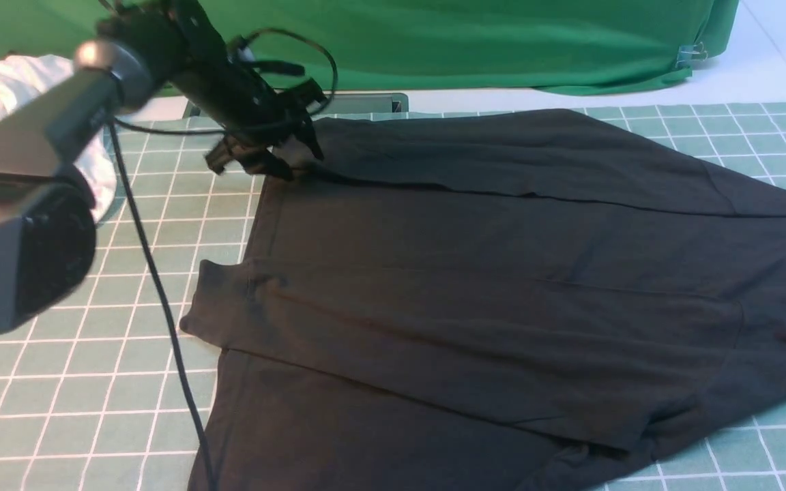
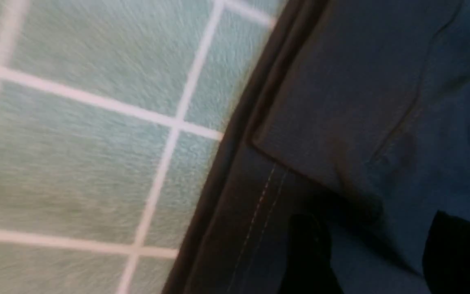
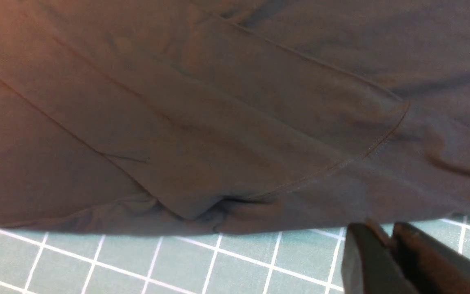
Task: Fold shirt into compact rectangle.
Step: 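Grab the top left corner of the dark shirt with the left gripper, then fold the left side of the dark shirt inward over its body with the left gripper, then grasp the near edge of the shirt at its hem and shoulder corners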
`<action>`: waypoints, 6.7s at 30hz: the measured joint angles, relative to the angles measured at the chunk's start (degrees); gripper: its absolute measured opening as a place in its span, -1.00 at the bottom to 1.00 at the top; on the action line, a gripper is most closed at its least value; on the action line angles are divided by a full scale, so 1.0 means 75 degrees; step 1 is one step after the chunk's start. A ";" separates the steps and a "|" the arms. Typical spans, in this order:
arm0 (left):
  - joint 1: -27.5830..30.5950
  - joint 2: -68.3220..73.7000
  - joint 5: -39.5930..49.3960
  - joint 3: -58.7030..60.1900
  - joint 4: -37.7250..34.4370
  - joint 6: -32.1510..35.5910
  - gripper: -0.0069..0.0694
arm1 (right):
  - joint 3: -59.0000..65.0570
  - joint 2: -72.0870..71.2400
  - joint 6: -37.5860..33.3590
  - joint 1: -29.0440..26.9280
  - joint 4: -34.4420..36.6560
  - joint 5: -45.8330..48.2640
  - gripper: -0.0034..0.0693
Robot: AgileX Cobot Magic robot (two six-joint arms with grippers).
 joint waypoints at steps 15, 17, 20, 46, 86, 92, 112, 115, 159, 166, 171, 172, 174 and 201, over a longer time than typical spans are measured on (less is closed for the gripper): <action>-0.0075 0.0292 -0.0750 -0.0056 -0.0549 0.0095 -0.19 | 0.0000 0.0003 0.0288 0.0000 0.0000 -0.0379 -0.62; -0.0075 0.0302 -0.0846 -0.0056 -0.0586 0.0095 -0.23 | 0.0000 0.0003 0.0288 0.0000 0.0000 -0.0445 -0.62; -0.0075 0.0338 -0.0977 -0.0056 -0.0603 0.0101 -0.31 | 0.0000 0.0003 0.0288 0.0000 0.0000 -0.0488 -0.62; -0.1310 -0.3429 0.1693 0.1994 0.0960 -0.1354 -0.77 | 0.0000 0.0009 -0.0117 0.0000 -0.0008 -0.0485 -0.62; -0.2132 -0.5547 0.1638 0.7955 0.3497 -0.1647 0.14 | 0.0000 0.0009 -0.0150 0.0000 -0.0008 -0.0467 -0.60; -0.2132 -0.6416 0.1693 0.9388 0.3196 -0.1736 -0.03 | 0.0000 0.0009 -0.0150 0.0000 -0.0008 -0.0519 -0.57; -0.2132 -0.6980 -0.0987 1.1867 0.1641 -0.1369 -0.16 | 0.0000 0.0009 -0.0118 0.0000 0.0000 -0.0686 -0.48; -0.2132 -0.6995 -0.1066 1.1867 0.1597 -0.1262 -0.45 | 0.0000 0.0009 -0.0125 0.0000 0.0018 -0.0511 -0.44; -0.0903 -0.7335 -0.1034 1.1501 0.1432 -0.0282 -0.74 | 0.0456 0.5604 0.0909 0.4311 -0.3847 -0.2275 0.09; -0.0903 -0.7335 -0.0665 1.1131 0.1537 -0.0091 -0.74 | 0.0456 0.5628 0.0804 0.4311 -0.4039 -0.2048 -0.75; -0.0903 -0.7449 -0.0248 1.1042 0.1528 -0.0040 -0.74 | 0.0601 0.4937 0.0728 0.4311 -0.3409 -0.1158 -0.76; -0.0903 -0.7511 -0.0168 1.1072 0.1500 -0.0027 -0.74 | 0.0779 0.4750 0.0712 0.4327 -0.3282 -0.1031 -0.76; -0.0903 -0.7715 0.0107 1.1208 0.1348 0.0075 -0.74 | 0.1370 0.4182 0.0785 0.4417 -0.2937 -0.0757 -0.76; -0.1733 -0.7983 0.0965 1.0671 0.0234 0.0580 -0.67 | 0.0915 0.3267 0.1153 0.3481 -0.2980 -0.0375 -0.76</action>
